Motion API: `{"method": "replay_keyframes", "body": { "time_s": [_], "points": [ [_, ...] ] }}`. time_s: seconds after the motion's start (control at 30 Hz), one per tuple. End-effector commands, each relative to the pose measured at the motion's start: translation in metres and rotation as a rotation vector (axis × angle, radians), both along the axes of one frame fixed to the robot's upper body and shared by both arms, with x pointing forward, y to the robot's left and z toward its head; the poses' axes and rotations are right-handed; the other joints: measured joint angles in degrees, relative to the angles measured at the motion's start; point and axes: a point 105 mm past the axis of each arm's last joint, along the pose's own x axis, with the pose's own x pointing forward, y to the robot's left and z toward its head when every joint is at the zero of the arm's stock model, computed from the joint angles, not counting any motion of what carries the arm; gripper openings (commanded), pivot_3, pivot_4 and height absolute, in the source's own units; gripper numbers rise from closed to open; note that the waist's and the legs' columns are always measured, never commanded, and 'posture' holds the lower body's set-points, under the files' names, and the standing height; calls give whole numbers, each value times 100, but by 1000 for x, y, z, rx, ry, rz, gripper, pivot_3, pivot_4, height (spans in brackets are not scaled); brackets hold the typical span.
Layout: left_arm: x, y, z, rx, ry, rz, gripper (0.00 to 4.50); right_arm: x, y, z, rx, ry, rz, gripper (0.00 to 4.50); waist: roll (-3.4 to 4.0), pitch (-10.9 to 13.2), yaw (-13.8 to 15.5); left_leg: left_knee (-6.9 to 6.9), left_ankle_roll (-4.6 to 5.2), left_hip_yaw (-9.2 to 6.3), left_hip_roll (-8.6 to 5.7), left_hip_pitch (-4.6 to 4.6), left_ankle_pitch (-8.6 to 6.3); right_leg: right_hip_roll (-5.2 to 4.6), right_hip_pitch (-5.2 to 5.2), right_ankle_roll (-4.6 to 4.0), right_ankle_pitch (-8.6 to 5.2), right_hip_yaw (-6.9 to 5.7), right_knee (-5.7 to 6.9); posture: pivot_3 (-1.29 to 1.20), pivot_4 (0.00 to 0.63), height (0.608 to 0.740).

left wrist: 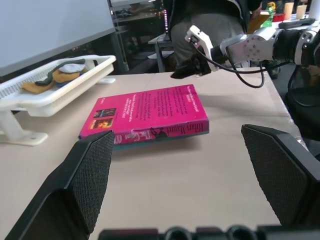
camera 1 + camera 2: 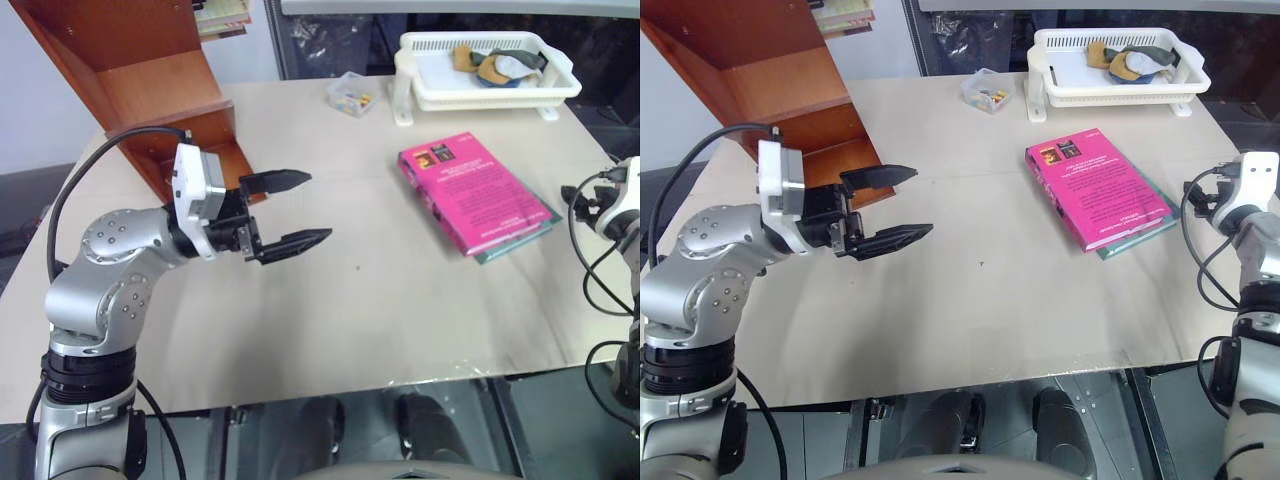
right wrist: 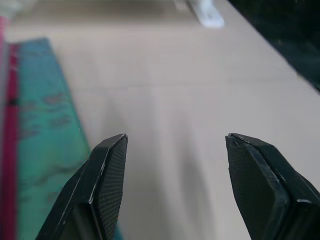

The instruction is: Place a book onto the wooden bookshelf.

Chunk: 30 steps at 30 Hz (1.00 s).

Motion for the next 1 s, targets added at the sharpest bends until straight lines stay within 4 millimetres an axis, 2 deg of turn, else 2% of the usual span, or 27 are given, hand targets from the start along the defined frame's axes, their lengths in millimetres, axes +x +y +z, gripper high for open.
{"method": "replay_keyframes", "body": {
  "time_s": [0.03,0.2,0.3,0.4,0.57,0.87,1.0],
  "points": [
    [-2,10,11,12,-74,55,4487,6,2,8,-3,-23,11,3177,0,0,-8,-1,0,1,0,0,0,0,0,0,0,1,-1,0,150,740],
    [-3,18,2,36,-59,102,4487,10,3,-3,107,5,-5,3177,0,0,-19,-5,0,1,0,1,0,1,0,0,0,2,-2,0,150,740],
    [-5,19,1,22,-54,118,4487,11,16,-10,143,49,84,3177,0,0,-23,-6,0,1,1,2,0,1,0,0,0,2,-3,0,150,740],
    [-5,20,1,12,-56,130,4487,12,32,-8,261,55,187,3177,0,0,-23,-6,1,1,3,2,0,2,1,0,0,1,-3,0,150,740],
    [-6,19,2,-24,-45,137,4487,9,48,-20,311,130,273,3177,0,0,-21,-8,1,0,3,2,-1,1,0,0,0,1,-3,0,150,740],
    [-4,23,-1,-15,-30,156,4487,8,67,-29,367,181,359,3177,0,0,-55,-8,1,0,4,6,-1,1,1,0,0,2,-2,0,150,740],
    [-2,23,-2,-19,-27,162,4487,3,83,-37,386,216,446,3177,-1,0,-97,-8,0,0,4,5,-1,1,1,0,0,2,-2,0,150,740]
  ]
}}
